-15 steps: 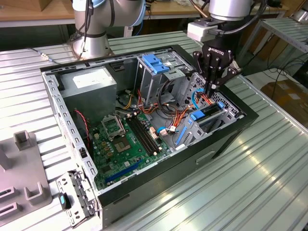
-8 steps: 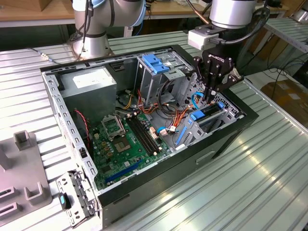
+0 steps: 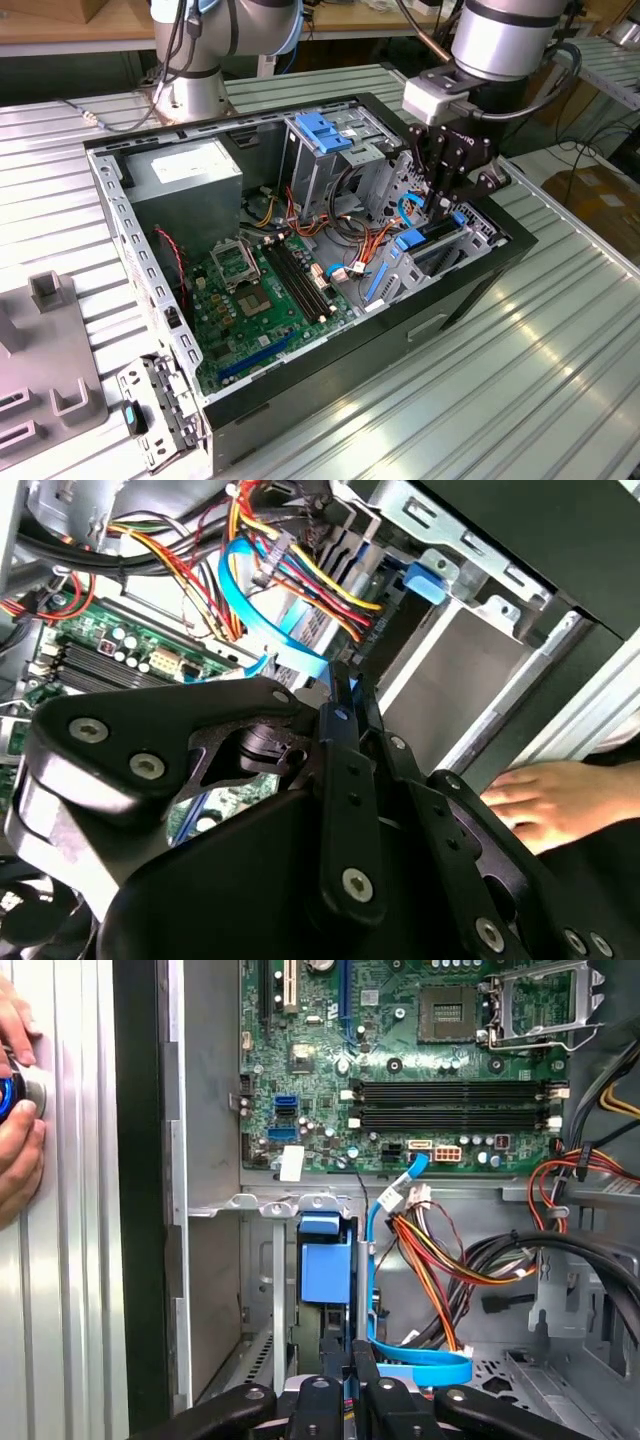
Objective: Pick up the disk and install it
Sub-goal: 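Insert the second disk wire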
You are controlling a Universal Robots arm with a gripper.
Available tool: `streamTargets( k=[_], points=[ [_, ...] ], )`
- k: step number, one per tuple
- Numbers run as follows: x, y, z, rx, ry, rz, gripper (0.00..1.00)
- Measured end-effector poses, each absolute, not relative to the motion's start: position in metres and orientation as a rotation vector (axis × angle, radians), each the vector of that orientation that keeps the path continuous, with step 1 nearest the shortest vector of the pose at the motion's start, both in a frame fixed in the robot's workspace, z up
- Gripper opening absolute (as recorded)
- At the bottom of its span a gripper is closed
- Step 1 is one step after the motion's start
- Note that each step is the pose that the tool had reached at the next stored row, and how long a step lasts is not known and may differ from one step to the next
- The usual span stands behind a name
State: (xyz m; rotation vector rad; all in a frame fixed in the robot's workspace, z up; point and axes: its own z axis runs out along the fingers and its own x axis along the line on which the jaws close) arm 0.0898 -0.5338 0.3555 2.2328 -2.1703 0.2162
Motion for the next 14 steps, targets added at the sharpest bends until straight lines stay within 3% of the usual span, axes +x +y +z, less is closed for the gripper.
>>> streamTargets(
  k=[7,14],
  points=[
    [0.085,-0.537,0.354,2.262,-2.190,0.217,0.16],
    [0.078,-0.543,0.350,2.293,-2.221,0.262,0.16]
  ],
)
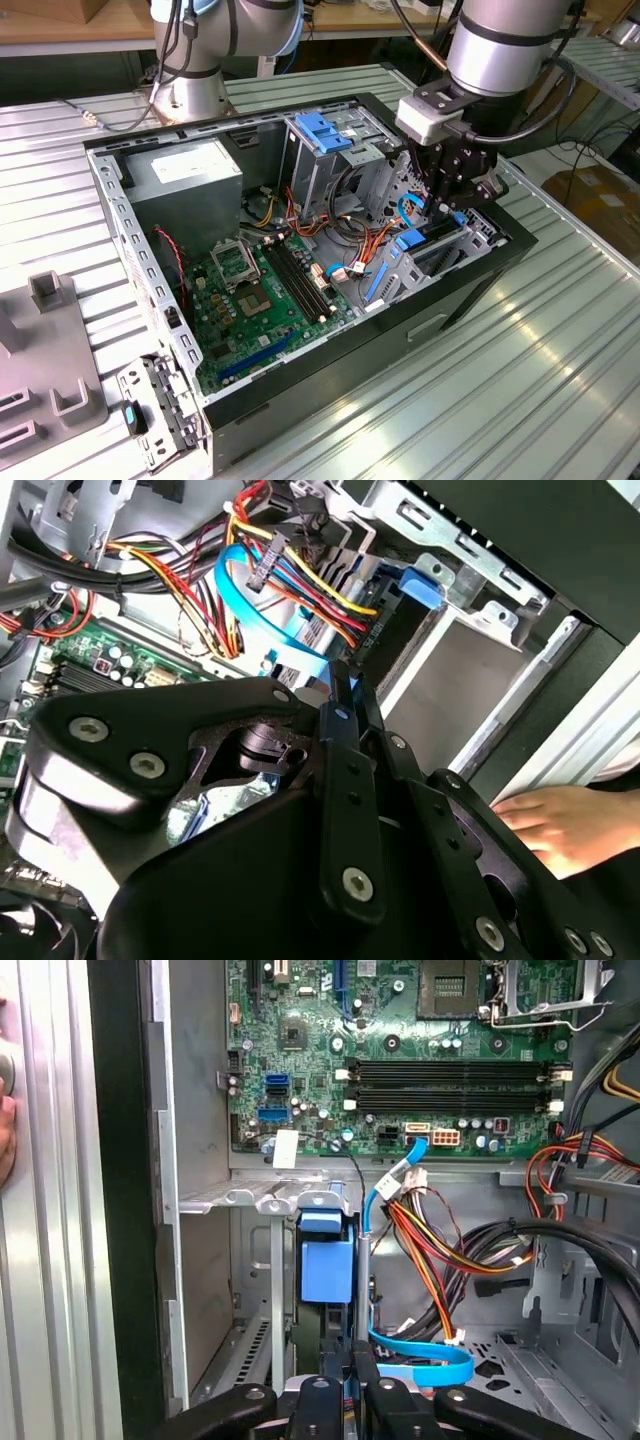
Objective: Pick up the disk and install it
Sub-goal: 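Insert the second disk wire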
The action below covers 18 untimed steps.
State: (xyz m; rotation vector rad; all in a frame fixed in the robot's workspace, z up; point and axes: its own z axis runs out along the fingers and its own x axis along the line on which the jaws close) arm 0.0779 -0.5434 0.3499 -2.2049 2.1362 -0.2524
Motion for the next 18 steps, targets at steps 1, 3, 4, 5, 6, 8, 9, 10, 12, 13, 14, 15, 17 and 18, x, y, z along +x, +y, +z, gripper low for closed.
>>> streamTargets(
  k=[1,3,4,5,6,8,9,10,12,13,14,15,17,18],
  points=[
    [0.0772,-0.5438,0.3496,-2.200,2.132,-0.258,0.16],
    [0.0761,-0.5438,0.3494,-2.195,2.128,-0.262,0.16],
    [0.0756,-0.5439,0.3492,-2.192,2.127,-0.259,0.16],
    [0.0755,-0.5439,0.3490,-2.190,2.125,-0.255,0.16],
    [0.0753,-0.5440,0.3488,-2.188,2.124,-0.251,0.16],
    [0.0752,-0.5442,0.3486,-2.185,2.122,-0.246,0.16],
    [0.0751,-0.5444,0.3485,-2.183,2.122,-0.243,0.16],
    [0.0751,-0.5447,0.3483,-2.180,2.122,-0.239,0.16],
    [0.0751,-0.5458,0.3482,-2.176,2.124,-0.236,0.16],
    [0.0752,-0.5468,0.3480,-2.174,2.124,-0.234,0.16],
    [0.0752,-0.5485,0.3476,-2.172,2.124,-0.230,0.16],
    [0.0752,-0.5498,0.3474,-2.170,2.123,-0.226,0.16],
    [0.0751,-0.5526,0.3470,-2.159,2.117,-0.206,0.16],
    [0.0751,-0.5529,0.3470,-2.155,2.115,-0.198,0.16]
  ],
)
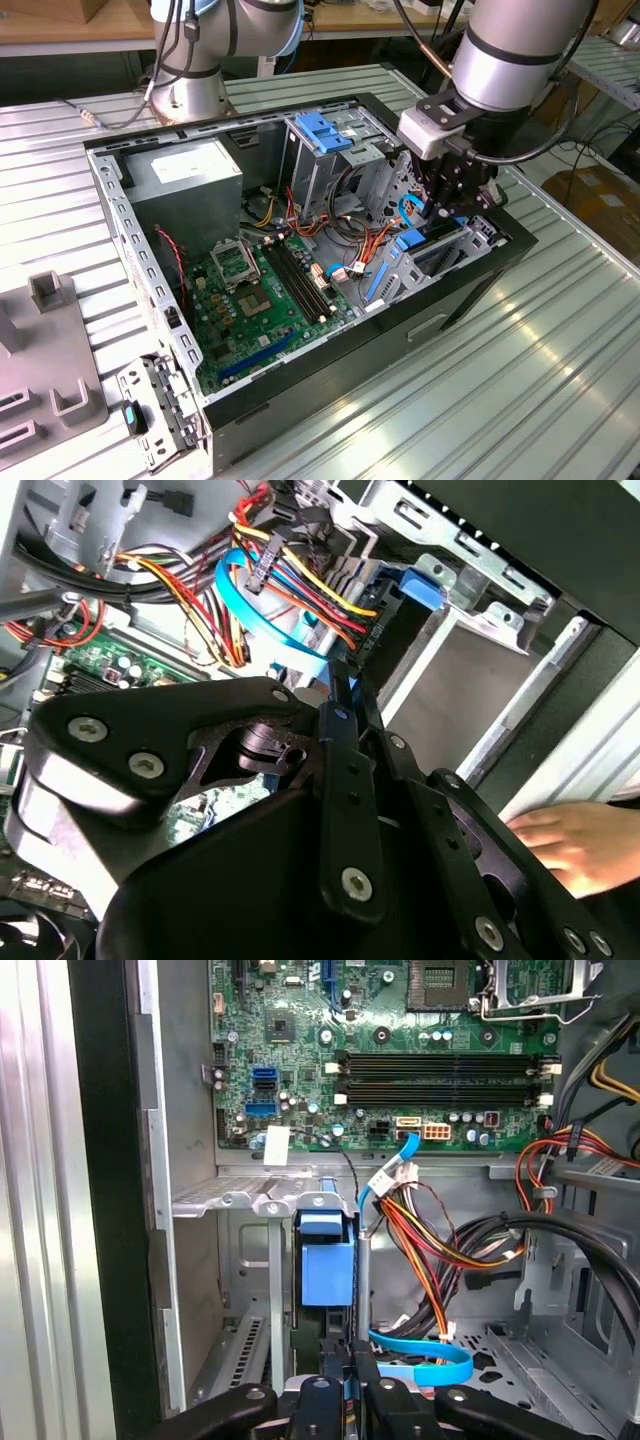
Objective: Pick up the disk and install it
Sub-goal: 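Insert the second disk wire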
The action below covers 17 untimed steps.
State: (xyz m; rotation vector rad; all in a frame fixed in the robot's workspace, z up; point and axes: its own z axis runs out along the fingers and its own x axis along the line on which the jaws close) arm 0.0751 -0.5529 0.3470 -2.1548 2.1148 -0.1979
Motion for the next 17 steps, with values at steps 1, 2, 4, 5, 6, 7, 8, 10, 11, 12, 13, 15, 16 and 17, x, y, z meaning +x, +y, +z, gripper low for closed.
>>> streamTargets(
  k=[1,2,4,5,6,7,8,10,11,12,13,15,16,17],
  points=[
    [0.0752,-0.5540,0.3468,-2.141,2.106,-0.171,0.16],
    [0.0751,-0.5555,0.3464,-2.140,2.105,-0.168,0.16],
    [0.0751,-0.5568,0.3462,-2.138,2.104,-0.165,0.16],
    [0.0752,-0.5573,0.3462,-2.138,2.104,-0.164,0.16],
    [0.0751,-0.5578,0.3462,-2.137,2.104,-0.164,0.16],
    [0.0752,-0.5582,0.3462,-2.137,2.104,-0.164,0.16],
    [0.0751,-0.5586,0.3462,-2.137,2.104,-0.164,0.16],
    [0.0752,-0.5588,0.3462,-2.137,2.104,-0.164,0.16],
    [0.0752,-0.5588,0.3462,-2.137,2.104,-0.164,0.16],
    [0.0752,-0.5588,0.3461,-2.137,2.104,-0.164,0.16],
    [0.0752,-0.5591,0.3459,-2.137,2.103,-0.163,0.16],
    [0.0752,-0.5609,0.3453,-2.135,2.102,-0.159,0.16],
    [0.0751,-0.5612,0.3450,-2.134,2.101,-0.157,0.16],
    [0.0751,-0.5613,0.3449,-2.133,2.101,-0.155,0.16]
  ],
)
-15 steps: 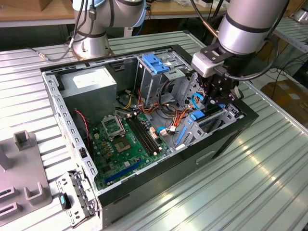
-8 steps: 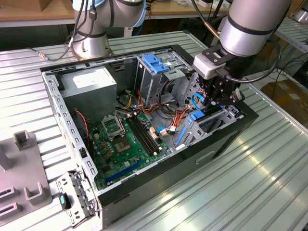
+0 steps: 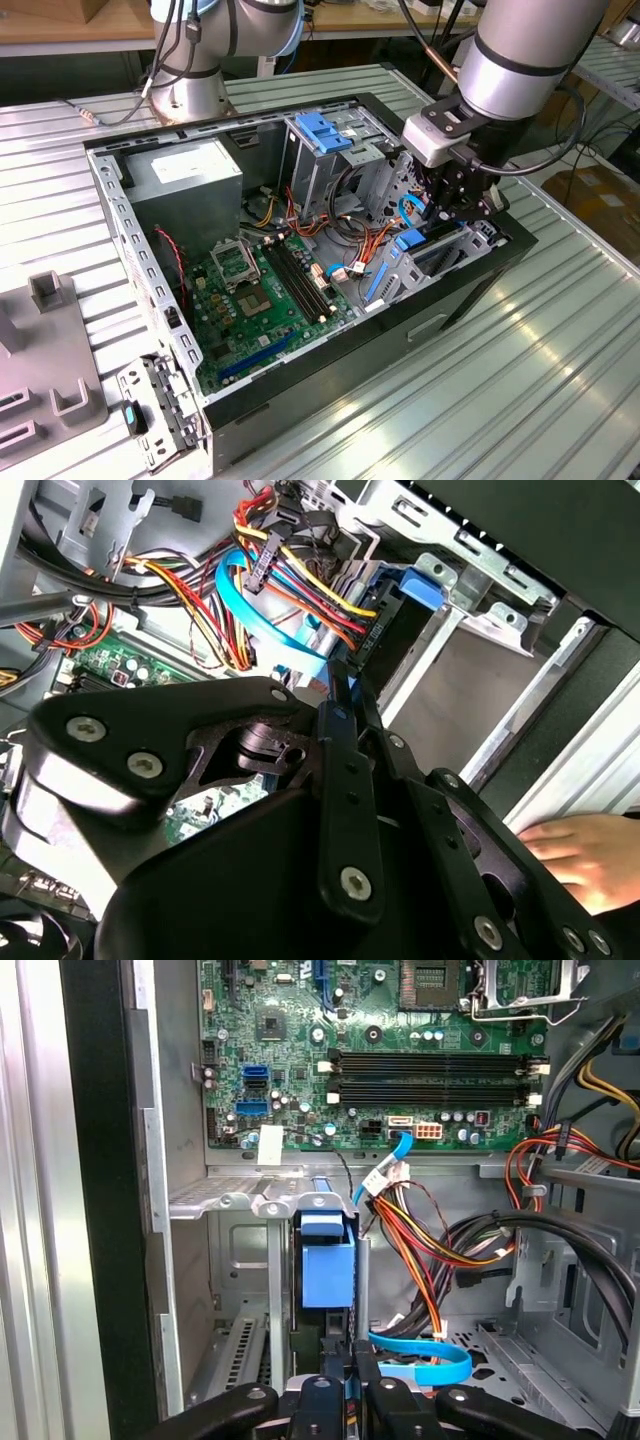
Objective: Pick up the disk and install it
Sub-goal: 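Insert the second disk wire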
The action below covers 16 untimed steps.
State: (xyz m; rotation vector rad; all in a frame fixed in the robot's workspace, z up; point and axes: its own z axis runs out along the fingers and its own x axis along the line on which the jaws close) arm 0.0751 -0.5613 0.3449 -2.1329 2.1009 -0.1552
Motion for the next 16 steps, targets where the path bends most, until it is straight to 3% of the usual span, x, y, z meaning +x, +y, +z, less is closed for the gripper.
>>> streamTargets(
  k=[16],
  points=[
    [0.0752,-0.5622,0.3396,-2.114,2.088,-0.119,0.16]
  ],
)
